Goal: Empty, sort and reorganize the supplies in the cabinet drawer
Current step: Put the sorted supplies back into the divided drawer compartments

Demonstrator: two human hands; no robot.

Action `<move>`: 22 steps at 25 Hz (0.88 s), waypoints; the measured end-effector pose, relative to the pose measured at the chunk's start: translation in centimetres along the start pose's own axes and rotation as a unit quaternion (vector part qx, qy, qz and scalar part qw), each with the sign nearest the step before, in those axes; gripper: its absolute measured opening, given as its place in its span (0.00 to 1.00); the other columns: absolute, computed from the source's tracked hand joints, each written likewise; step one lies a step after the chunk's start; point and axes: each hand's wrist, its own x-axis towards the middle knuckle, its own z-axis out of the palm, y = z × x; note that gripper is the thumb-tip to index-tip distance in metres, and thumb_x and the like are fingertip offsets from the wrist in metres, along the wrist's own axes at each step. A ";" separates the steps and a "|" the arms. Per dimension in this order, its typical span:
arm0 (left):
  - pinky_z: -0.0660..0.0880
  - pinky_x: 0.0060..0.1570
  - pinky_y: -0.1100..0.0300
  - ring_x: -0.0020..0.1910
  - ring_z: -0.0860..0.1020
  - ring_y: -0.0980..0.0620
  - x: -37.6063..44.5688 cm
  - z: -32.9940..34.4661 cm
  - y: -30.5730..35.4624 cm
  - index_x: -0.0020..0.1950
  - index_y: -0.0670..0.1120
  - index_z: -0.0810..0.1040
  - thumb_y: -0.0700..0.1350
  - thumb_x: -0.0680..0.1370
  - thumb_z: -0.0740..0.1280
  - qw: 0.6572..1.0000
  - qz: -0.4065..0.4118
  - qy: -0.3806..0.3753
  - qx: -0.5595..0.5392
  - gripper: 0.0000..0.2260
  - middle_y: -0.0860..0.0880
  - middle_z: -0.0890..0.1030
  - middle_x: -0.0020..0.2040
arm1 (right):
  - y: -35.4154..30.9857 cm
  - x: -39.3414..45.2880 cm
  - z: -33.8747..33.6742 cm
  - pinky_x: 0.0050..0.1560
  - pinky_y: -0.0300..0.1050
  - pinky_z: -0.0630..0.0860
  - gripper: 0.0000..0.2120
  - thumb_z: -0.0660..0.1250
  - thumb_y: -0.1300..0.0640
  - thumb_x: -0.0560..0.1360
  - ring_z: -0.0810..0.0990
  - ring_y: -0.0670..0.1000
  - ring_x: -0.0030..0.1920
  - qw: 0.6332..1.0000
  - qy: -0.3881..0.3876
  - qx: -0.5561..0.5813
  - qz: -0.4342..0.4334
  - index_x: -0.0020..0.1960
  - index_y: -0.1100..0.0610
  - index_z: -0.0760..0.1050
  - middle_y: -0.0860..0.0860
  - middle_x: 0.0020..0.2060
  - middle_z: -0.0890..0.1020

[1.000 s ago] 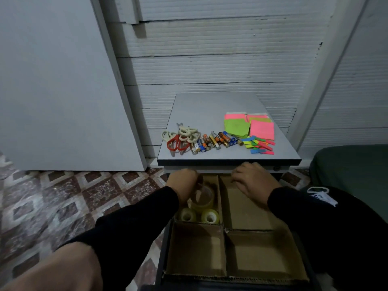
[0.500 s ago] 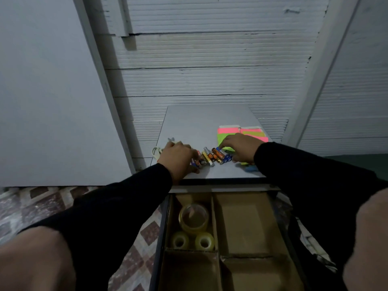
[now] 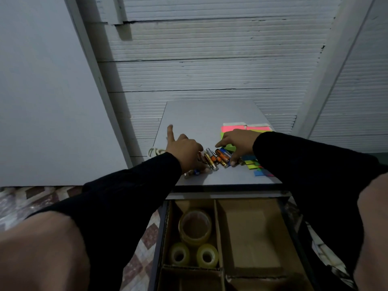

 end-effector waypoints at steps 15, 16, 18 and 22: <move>0.34 0.67 0.34 0.65 0.70 0.47 1.7 1.1 1.0 0.59 0.50 0.73 0.63 0.70 0.68 0.994 -0.041 0.002 -0.098 0.24 0.50 0.80 0.55 | 0.3 -0.9 0.1 0.64 0.46 0.66 0.28 0.74 0.56 0.68 0.70 0.52 0.64 0.991 0.057 0.121 -0.010 0.66 0.53 0.71 0.51 0.63 0.75; 0.34 0.67 0.34 0.65 0.70 0.47 1.8 1.2 1.0 0.59 0.50 0.73 0.62 0.71 0.68 0.994 -0.042 0.008 -0.098 0.24 0.50 0.80 0.55 | 0.3 -1.1 0.0 0.63 0.46 0.66 0.27 0.74 0.56 0.69 0.70 0.52 0.64 0.990 0.068 0.125 -0.011 0.66 0.53 0.72 0.51 0.63 0.75; 0.34 0.67 0.33 0.65 0.71 0.47 2.0 1.2 1.0 0.60 0.50 0.73 0.62 0.71 0.68 0.994 -0.045 0.015 -0.097 0.23 0.50 0.80 0.55 | 0.3 -1.5 -0.1 0.63 0.45 0.66 0.28 0.74 0.56 0.68 0.70 0.52 0.64 0.988 0.084 0.130 -0.010 0.67 0.53 0.71 0.51 0.63 0.75; 0.34 0.68 0.33 0.65 0.71 0.48 2.2 0.8 0.7 0.62 0.50 0.72 0.60 0.72 0.68 0.992 -0.051 0.022 -0.110 0.23 0.51 0.80 0.56 | 0.7 -2.1 -0.4 0.63 0.46 0.68 0.29 0.75 0.56 0.67 0.72 0.52 0.63 0.985 0.105 0.137 0.002 0.66 0.52 0.72 0.51 0.63 0.76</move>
